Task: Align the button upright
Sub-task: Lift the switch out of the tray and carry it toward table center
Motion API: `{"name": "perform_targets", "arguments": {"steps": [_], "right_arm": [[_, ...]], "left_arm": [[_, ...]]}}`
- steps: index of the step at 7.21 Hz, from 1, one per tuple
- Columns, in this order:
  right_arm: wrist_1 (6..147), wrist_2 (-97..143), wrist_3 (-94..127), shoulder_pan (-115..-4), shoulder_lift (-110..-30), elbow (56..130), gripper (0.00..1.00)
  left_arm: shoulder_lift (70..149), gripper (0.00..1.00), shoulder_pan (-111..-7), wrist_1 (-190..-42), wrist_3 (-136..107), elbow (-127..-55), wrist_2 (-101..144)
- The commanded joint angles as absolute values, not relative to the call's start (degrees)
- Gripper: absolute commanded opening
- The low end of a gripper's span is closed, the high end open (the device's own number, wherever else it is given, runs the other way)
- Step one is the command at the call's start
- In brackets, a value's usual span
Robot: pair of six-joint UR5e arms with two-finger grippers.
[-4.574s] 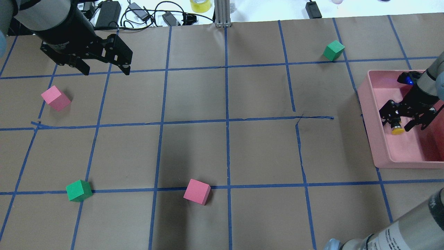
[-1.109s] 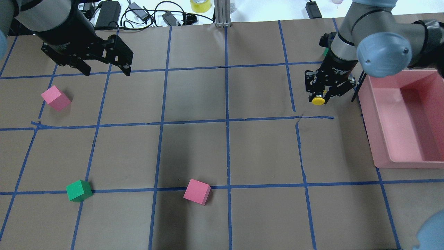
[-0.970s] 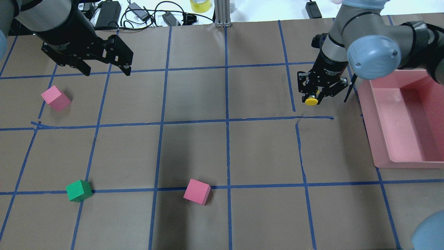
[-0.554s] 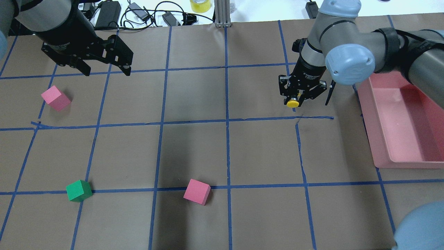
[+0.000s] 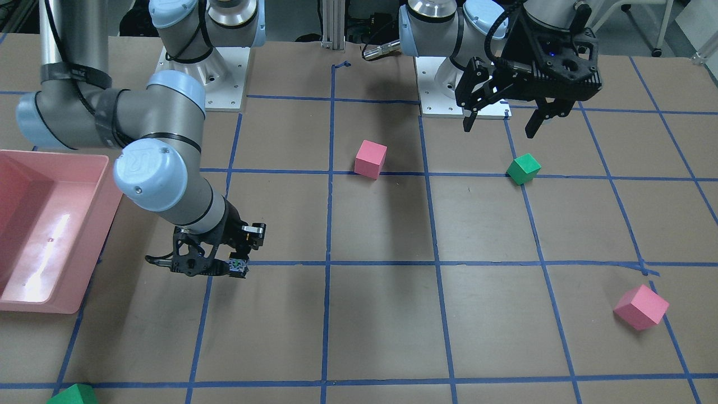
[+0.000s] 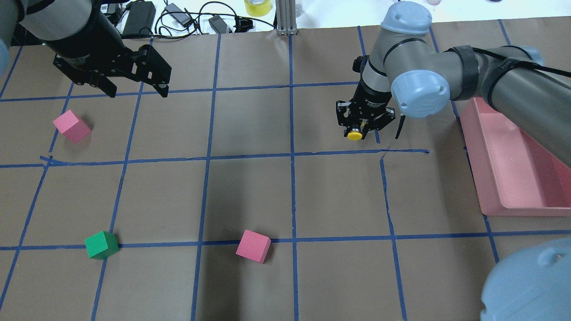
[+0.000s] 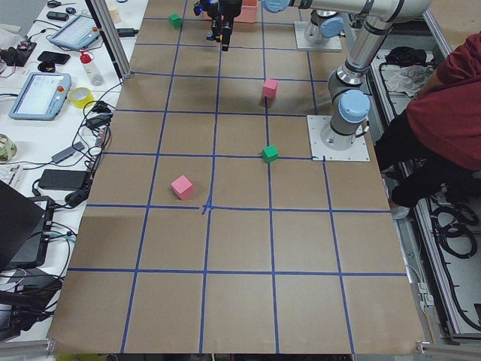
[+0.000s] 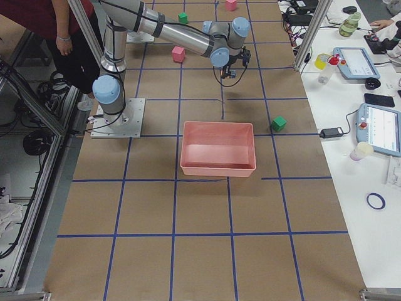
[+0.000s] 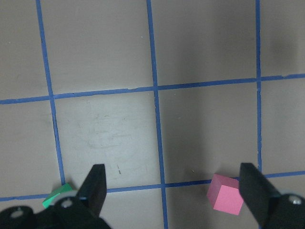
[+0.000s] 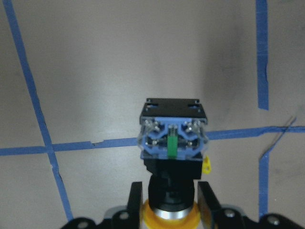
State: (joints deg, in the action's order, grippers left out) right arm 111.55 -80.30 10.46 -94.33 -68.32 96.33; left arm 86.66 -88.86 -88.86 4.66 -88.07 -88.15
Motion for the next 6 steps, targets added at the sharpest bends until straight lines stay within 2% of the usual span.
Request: {"name": "perform_targets", "arguments": {"steps": [1,6], "right_arm": [[113.90,-79.80,12.64,-97.37,-65.23,94.59,0.00],[114.08,-79.63,17.39,-102.20,-59.51,86.85,0.00]], "left_arm": [[86.66,1.00,-88.86,-88.86,4.75,-88.07,-88.15],[86.57,1.00,-88.86,-88.86,4.92,-87.98,-88.59]]}}
